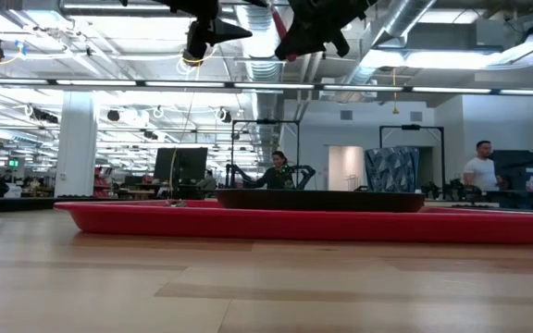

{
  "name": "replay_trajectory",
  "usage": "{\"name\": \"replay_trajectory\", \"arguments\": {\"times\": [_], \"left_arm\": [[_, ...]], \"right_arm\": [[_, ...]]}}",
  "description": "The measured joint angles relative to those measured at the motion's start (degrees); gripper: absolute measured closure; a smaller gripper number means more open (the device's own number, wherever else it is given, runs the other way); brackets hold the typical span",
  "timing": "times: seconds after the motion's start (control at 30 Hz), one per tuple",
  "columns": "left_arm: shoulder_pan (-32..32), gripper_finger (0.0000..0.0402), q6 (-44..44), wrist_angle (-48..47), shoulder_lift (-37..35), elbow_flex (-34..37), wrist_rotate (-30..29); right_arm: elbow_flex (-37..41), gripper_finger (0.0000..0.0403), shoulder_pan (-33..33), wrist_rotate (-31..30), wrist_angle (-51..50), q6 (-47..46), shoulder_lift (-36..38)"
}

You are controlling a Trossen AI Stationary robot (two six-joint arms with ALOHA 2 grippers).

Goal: Pick and place plate/cup/fork/spoon on tray
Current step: Put the pink fork on the orange tray

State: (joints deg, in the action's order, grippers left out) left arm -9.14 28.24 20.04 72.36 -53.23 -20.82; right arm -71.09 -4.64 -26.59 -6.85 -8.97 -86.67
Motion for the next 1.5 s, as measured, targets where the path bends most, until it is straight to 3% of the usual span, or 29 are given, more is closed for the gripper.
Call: {"name": "replay_trajectory", "arguments": {"times": [0.2, 0.4, 0.5, 0.73, 0.9, 1.17, 1.5], "left_arm": [[0.4, 0.0144, -3.0, -2.4, 1.3, -4.1, -0.3], [0.4, 0.0145, -4.0, -15.9, 7.3, -13.5, 0.0], [0.5, 0.0145, -4.7, -20.2, 8.5, -16.9, -3.6], [-0.5, 0.0154, -4.9, -21.1, 8.0, -17.6, -4.1], [-0.8, 0.0212, -3.3, -20.9, 8.1, -17.6, -2.4], [-0.7, 0.0367, -3.5, -20.6, 8.2, -17.6, -2.1], [-1.3, 0.0376, -1.6, -23.4, 7.5, -17.6, -3.0]], "right_arm": [[0.0, 0.0368, 0.0, 1.0, 0.0, 0.0, 0.0], [0.0, 0.037, 0.0, 0.9, -0.1, 1.2, 0.0], [0.0, 0.0367, 0.0, 0.3, -1.1, 1.5, 0.0], [0.0, 0.0369, 0.0, 0.9, 0.6, 1.9, 0.0], [0.0, 0.0365, 0.1, 1.0, 0.6, 2.0, 0.0], [0.0, 0.0359, 0.0, 1.0, 0.5, 1.9, 0.0], [0.0, 0.0306, 0.1, 1.0, 0.5, 2.0, 0.3]]}}
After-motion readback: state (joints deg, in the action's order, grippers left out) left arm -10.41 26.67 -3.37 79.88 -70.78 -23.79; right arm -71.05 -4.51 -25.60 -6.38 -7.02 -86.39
